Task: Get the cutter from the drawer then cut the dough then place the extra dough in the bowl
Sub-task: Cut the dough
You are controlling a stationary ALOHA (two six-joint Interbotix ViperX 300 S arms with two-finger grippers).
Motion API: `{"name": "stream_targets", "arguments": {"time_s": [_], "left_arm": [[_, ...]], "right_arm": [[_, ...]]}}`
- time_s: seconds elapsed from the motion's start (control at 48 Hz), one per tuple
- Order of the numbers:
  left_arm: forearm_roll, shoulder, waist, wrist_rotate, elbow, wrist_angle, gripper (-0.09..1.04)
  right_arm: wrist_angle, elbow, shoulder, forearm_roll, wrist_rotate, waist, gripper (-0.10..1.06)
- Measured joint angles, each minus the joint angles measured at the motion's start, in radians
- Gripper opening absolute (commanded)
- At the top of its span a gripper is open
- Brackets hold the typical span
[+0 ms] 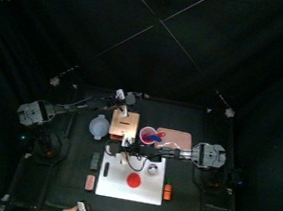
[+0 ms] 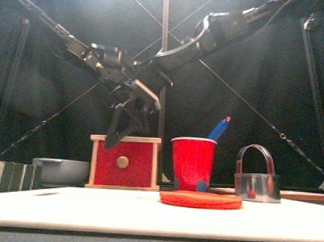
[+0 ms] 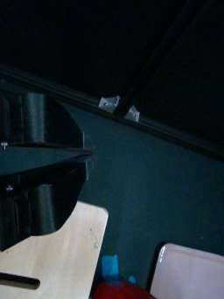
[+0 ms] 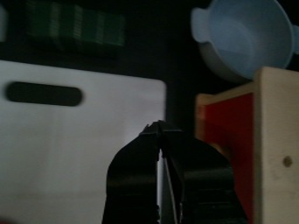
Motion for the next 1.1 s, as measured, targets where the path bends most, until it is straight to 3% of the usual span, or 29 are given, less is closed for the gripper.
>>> {"name": "stream_targets", "arguments": {"time_s": [0.188,0.375,0.562,0.875,1.104], "left_arm": [[-0.044,-0.052,-0.002,0.0,0.06,-0.071,0.56],[-0.106,-0.12,-0.051,-0.003,0.163,-0.19,0.56],[-0.176,-0.195,-0.169,0.003,0.282,-0.379,0.56],[-0.288,-0.278,-0.371,0.0,0.439,-0.655,0.64],[-0.351,-0.316,-0.476,-0.002,0.517,-0.799,0.76]], "right_arm": [[0.091,0.078,-0.114,0.158,-0.005,0.035,0.25],[0.209,0.204,-0.255,0.241,0.002,0.029,0.25],[0.293,0.324,-0.396,0.268,-0.002,0.037,0.34],[0.339,0.46,-0.52,0.27,-0.003,0.048,0.83],[0.342,0.497,-0.517,0.259,-0.021,0.049,0.9]]}}
